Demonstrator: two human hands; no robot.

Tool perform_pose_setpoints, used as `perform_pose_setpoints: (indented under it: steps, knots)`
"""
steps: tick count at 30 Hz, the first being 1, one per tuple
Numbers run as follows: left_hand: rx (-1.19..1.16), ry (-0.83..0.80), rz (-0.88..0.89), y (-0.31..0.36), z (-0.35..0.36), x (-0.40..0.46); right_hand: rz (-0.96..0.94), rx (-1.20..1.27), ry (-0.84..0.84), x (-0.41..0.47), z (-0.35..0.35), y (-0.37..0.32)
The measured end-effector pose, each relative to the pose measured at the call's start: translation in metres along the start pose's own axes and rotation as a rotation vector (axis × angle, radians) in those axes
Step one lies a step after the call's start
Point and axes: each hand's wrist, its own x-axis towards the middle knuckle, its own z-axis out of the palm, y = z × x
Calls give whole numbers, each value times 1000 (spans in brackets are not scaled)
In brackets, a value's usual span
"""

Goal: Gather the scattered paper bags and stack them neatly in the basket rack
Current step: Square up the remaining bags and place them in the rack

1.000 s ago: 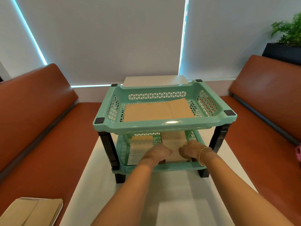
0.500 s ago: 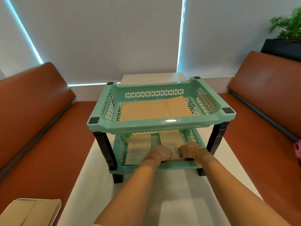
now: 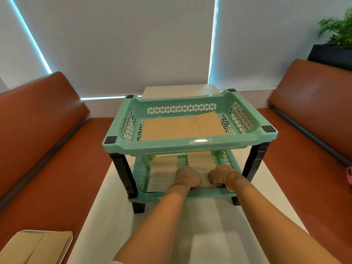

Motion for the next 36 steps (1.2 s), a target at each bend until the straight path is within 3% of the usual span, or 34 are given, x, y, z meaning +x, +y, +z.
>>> perform_pose_setpoints:
  steps: [14,36]
  knots:
    - [-64,70,-12,2,3,1,-19,-61,112,4,-1,6]
    - [-94,93,-70,0,6,2,-20,-142,72,-1,-3,1]
